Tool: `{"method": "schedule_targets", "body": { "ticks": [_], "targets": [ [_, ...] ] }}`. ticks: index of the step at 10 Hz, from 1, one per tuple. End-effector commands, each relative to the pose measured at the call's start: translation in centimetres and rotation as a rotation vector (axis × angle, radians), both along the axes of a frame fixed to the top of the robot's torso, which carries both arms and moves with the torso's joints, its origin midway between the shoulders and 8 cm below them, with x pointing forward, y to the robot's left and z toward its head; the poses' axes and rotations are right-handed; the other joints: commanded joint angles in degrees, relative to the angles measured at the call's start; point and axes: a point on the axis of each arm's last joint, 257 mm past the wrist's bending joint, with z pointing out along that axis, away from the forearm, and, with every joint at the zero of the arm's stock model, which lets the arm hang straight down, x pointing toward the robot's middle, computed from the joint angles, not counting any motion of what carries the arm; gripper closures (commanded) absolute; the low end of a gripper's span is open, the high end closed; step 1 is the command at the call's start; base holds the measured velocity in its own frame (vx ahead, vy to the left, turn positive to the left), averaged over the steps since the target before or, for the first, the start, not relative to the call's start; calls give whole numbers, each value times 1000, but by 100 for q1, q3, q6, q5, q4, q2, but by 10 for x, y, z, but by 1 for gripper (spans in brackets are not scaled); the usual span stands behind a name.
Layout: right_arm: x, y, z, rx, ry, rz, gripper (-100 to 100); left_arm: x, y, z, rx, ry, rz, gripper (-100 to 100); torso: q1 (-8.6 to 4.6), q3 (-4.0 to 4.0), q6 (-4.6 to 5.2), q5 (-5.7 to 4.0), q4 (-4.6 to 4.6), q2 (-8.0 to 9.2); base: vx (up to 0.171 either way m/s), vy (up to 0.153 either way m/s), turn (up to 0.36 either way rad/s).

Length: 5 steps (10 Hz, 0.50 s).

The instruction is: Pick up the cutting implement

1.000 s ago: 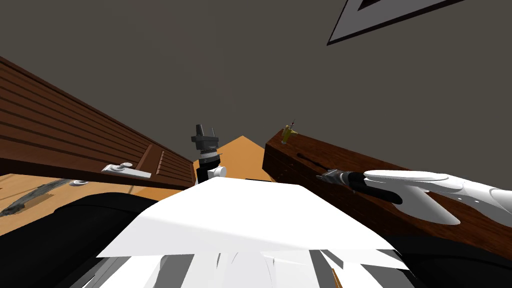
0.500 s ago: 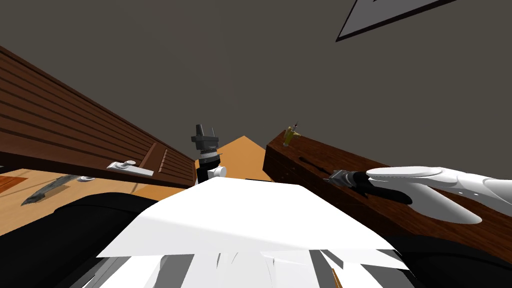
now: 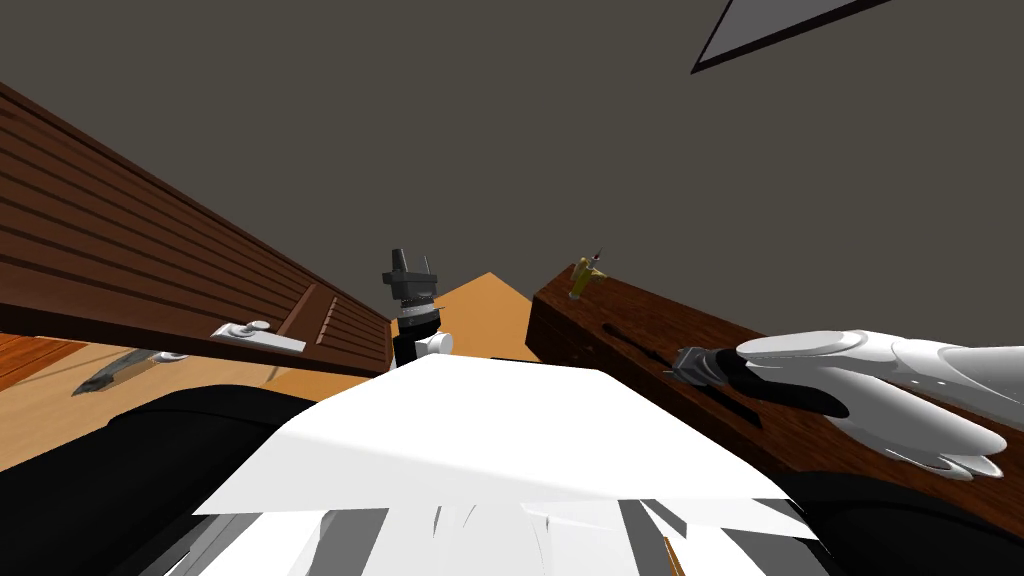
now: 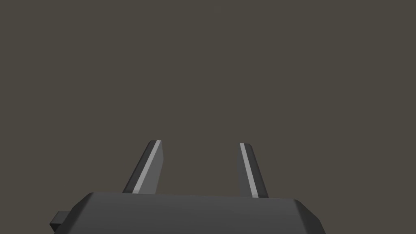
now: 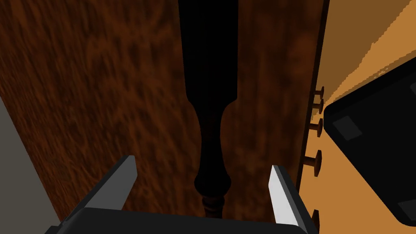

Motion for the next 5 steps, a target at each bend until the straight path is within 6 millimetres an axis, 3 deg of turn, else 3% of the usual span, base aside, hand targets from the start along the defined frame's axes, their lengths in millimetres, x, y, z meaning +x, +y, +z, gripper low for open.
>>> {"method": "schedule_targets", "body": {
  "ticks": [1,2,3,4,5],
  "targets": [
    [-16,-4,-4,-11,56,22,-100,0,0,0,0,0,0,0,0,0,0,0,0,0,88,-27,40],
    [-25,-5,-7,-11,83,29,-100,0,0,0,0,0,0,0,1,0,1,0,0,0,86,-19,24],
    [-19,-6,-5,-12,63,23,-100,0,0,0,0,0,0,0,2,1,1,0,1,1,36,-8,5],
    [-20,-6,-6,-11,67,24,0,0,0,0,0,0,0,0,7,9,1,1,4,16,7,-2,1],
    [-30,-10,-13,-10,65,11,-100,0,0,0,0,0,0,0,10,16,2,2,7,28,17,-3,112]
  ]
}}
